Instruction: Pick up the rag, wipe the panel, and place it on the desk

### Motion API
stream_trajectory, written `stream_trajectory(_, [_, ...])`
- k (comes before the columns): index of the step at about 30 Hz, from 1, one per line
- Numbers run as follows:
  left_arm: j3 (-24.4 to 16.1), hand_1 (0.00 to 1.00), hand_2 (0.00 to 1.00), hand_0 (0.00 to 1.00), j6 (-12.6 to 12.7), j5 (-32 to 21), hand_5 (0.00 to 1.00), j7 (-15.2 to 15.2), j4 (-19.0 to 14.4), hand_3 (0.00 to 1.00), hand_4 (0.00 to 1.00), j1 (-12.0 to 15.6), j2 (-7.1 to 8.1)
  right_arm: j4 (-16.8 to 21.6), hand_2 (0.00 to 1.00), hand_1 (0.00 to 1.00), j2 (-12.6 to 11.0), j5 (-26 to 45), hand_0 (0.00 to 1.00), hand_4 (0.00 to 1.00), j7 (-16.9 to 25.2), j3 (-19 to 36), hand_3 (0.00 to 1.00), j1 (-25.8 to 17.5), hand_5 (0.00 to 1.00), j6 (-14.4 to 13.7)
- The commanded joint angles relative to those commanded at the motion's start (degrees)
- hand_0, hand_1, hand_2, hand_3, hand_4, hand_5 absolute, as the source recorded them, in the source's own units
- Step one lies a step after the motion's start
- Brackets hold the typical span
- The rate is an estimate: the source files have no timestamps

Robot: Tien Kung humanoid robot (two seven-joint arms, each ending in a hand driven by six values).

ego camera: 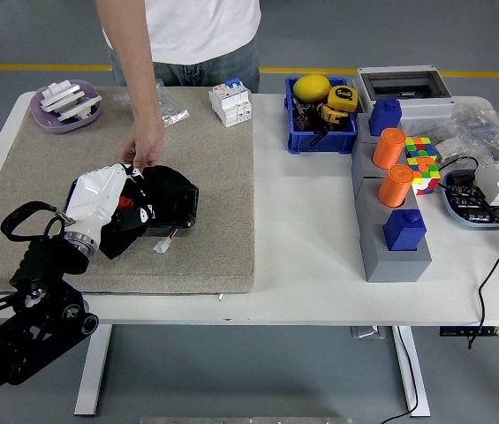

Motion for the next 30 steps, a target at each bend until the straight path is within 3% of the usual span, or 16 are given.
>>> stream_trajectory(17, [-7.96, 0.163, 0.461, 0.294, 0.16, 0.2, 0.002, -0.91, 4.28, 0.453, 0.303, 1.83, 2.3, -0.01, 0.694, 0.69, 0.05, 0.47, 0.707, 0.998, 0.11, -0.18, 0.635, -0.12, 0.535, 0.01])
stream_trajectory(30, [-10.28, 0.165, 0.461, 0.294, 0.03, -0.16, 0.002, -1.49, 6.95, 0.453, 0.296, 2.15, 2.63, 0.04, 0.694, 0.69, 0.05, 0.26, 0.707, 0.998, 0.05, -0.14, 0.635, -0.2, 0.535, 0.07])
